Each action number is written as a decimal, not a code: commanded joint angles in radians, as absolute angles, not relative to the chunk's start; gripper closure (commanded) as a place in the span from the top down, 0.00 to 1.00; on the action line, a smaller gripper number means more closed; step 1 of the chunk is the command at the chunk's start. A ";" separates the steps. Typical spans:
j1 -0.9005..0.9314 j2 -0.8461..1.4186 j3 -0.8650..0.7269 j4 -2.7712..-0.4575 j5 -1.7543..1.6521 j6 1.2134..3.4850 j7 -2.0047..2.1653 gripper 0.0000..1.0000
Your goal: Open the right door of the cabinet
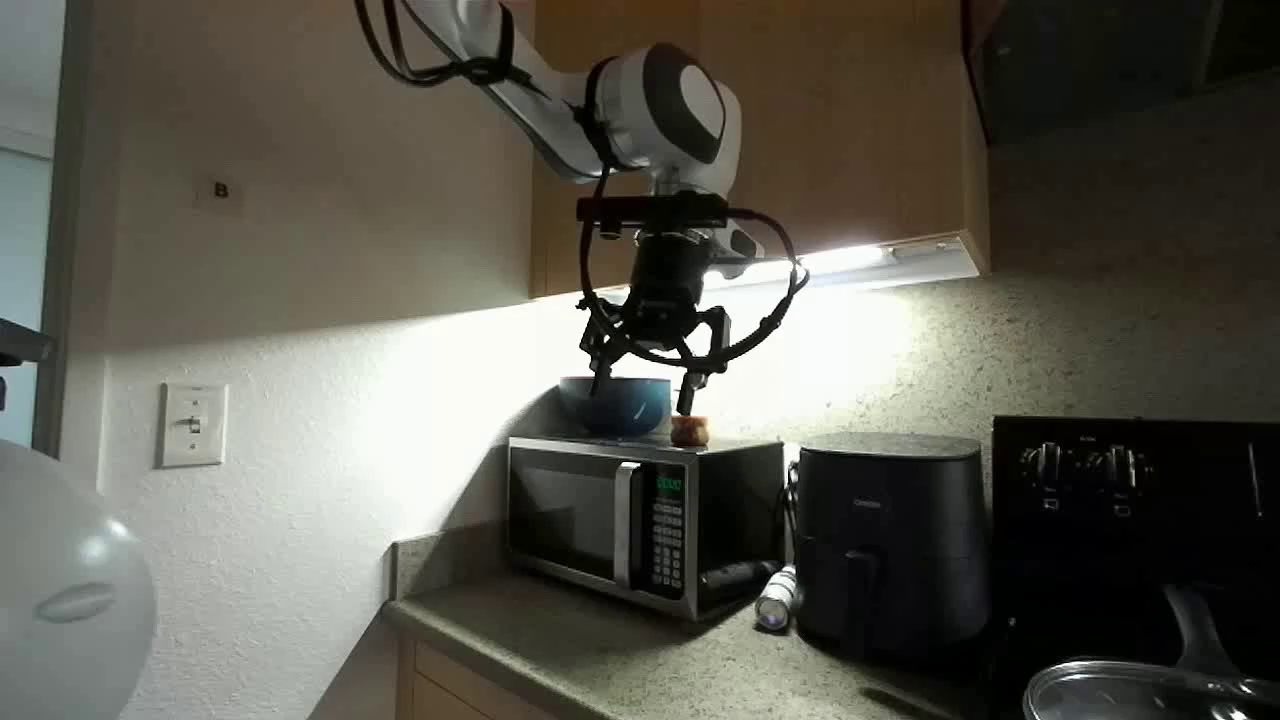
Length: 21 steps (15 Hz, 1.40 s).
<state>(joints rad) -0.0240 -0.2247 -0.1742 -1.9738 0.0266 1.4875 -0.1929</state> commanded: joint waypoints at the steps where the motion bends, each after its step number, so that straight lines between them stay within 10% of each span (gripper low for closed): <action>1: -0.046 -0.223 -0.155 -1.972 0.030 1.486 -0.197 1.00; 21: -0.031 -0.190 -0.094 -1.717 0.040 1.706 -0.180 1.00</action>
